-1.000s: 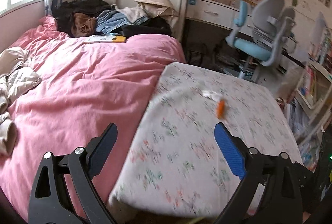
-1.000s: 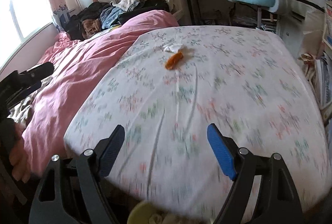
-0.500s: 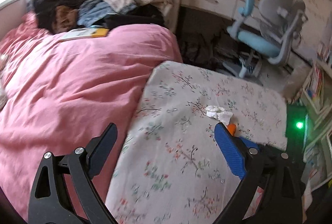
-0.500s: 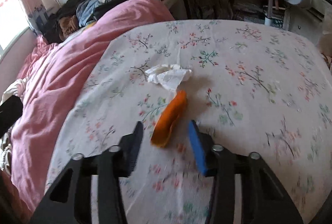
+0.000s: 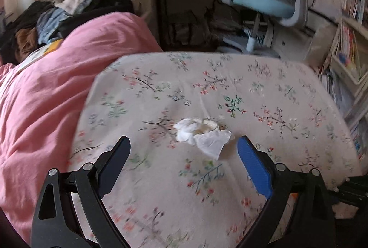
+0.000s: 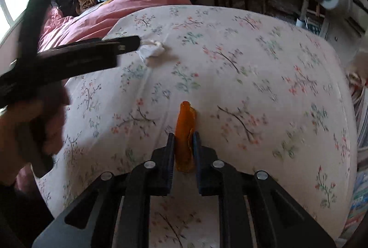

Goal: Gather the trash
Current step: 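Grasp the small orange peel with the right tool while the left tool grasps the tissue, then carry the orange peel and tissue over the wastebasket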

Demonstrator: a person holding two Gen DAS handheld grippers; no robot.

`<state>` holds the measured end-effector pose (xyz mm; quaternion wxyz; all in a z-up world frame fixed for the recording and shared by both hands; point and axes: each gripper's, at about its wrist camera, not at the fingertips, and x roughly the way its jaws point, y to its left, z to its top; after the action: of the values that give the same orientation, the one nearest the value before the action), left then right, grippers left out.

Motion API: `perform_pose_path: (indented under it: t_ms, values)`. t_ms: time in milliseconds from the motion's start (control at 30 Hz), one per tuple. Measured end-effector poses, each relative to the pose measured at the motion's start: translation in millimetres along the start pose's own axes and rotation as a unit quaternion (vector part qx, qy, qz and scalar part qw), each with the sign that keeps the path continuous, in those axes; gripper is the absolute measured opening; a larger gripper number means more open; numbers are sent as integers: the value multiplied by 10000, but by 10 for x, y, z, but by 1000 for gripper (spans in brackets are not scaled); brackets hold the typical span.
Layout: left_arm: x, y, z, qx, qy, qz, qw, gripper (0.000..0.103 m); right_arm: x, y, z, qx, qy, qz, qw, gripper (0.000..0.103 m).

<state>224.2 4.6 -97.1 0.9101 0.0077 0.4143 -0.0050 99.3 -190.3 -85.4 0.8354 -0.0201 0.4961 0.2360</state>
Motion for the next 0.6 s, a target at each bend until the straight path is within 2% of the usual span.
perform_pose_path:
  t_ms: [200,233,267,300,333,367,400,467,500,600]
  values:
    - [262,-106,112,37,203,66,9998,91,32,-48,12,99,-33,208,9997,16]
    - [301,-117,118,43,247,79,9997,86,34,-49,24,105,-33,230,9997,17]
    - [344,-112,128,30,310,36,9995,75,33,-60,22,123,-29,271,9996,17]
    - [408,-104,131,-29,443,-122,9989,68,44,-63,36,134,-22,289,9995,17]
    - [414,-96,132,-31,417,-117,9991,59,53,-61,50,136,-15,300,9995,17]
    - [406,-109,126,5,356,-125,9993,41,56,-60,53,135,-10,308,9994,16]
    - [395,-126,124,41,347,-134,9993,36,62,-60,61,141,3,311,9994,17]
    - [338,-104,119,-136,343,-420,9984,20,64,-53,61,160,13,316,9994,17]
    - [273,-71,108,-258,319,-543,9977,16,68,-57,68,177,18,322,9993,17]
    - [74,-18,37,-362,246,-750,9962,15,38,-57,63,282,-3,385,9989,16]
